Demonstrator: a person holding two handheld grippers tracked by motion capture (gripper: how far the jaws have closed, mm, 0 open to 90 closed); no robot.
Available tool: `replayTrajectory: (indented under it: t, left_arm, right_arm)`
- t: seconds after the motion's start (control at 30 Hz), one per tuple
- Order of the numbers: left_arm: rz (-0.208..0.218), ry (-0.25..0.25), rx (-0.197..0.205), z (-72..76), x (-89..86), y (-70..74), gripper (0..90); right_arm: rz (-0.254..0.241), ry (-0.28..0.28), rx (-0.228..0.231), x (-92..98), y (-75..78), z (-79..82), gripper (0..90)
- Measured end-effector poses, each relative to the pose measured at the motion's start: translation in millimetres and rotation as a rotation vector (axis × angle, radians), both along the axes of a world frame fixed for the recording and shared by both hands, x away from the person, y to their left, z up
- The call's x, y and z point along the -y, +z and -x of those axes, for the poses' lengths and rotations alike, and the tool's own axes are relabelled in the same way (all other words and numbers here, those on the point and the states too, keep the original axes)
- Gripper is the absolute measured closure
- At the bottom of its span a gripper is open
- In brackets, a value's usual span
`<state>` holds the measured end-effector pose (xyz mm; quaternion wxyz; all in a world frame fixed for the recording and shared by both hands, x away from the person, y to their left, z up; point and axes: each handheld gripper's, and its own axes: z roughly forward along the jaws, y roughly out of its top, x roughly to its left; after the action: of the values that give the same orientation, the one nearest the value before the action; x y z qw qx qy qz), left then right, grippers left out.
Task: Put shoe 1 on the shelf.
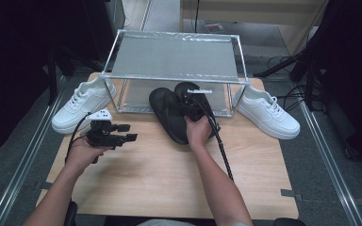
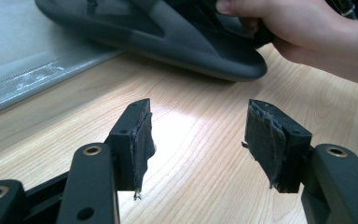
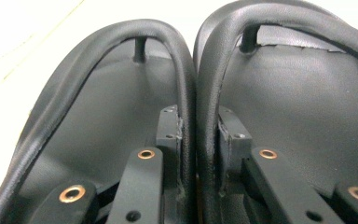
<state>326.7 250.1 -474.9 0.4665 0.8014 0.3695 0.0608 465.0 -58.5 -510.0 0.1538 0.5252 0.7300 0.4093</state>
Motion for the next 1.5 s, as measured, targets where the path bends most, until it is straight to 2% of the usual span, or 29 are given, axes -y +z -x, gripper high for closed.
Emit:
replayTrajectory:
  t: [0.1,0.17,0.23,0.43,0.53,0.7,0.8,0.93,1.1,1.2,1.27,1.4,1.5]
  left_arm:
    - [0.010,-0.003,-0.002,-0.2,0.1,0.5,41.6]
    - [0.018,-0.003,-0.005,-0.2,-0.3,0.6,41.6]
    - [0.017,0.000,-0.005,-0.7,-0.7,0.4,41.6]
    - [0.027,0.001,-0.003,-0.9,-1.3,0.2,41.8]
    - [0.024,0.003,-0.001,-1.2,-1.5,-0.1,41.7]
    - [0.036,0.000,-0.004,-1.9,-1.9,-0.4,41.6]
    - [0.035,0.002,-0.009,-2.4,-1.6,-1.2,41.7]
    - [0.029,-0.002,-0.011,-2.2,-0.3,-1.5,41.6]
    - [0.042,-0.006,0.004,-1.7,2.1,-1.0,41.2]
    - [0.029,-0.026,0.019,-1.9,4.1,-2.7,39.8]
    - [0.023,-0.038,0.027,-1.5,5.7,-3.9,39.5]
    - [0.018,-0.050,0.027,-2.1,8.8,-5.7,39.2]
    - [0.021,-0.051,0.020,-3.7,10.5,-6.0,39.2]
  right_arm:
    - [0.024,0.004,-0.001,-2.3,1.9,-3.5,72.6]
    - [0.022,0.009,-0.001,-2.0,3.0,-4.1,67.0]
    - [0.023,0.025,-0.005,-0.9,3.8,-3.3,65.7]
    - [0.009,0.049,-0.016,1.4,8.3,4.2,59.7]
    - [0.001,0.045,0.002,5.5,11.6,7.7,57.2]
    - [0.003,0.065,0.006,12.3,17.0,16.7,57.6]
    - [0.033,0.083,0.026,16.3,18.0,27.1,58.9]
    - [0.026,0.090,0.037,24.3,19.5,40.8,59.9]
    - [-0.022,0.126,0.039,32.4,24.1,59.3,63.8]
    - [-0.044,0.167,0.023,35.5,25.0,70.4,66.1]
    - [-0.077,0.194,0.024,38.0,23.4,80.2,70.5]
    - [-0.074,0.237,0.015,40.0,17.5,96.8,79.4]
    - [-0.110,0.255,0.003,42.9,15.2,104.6,83.9]
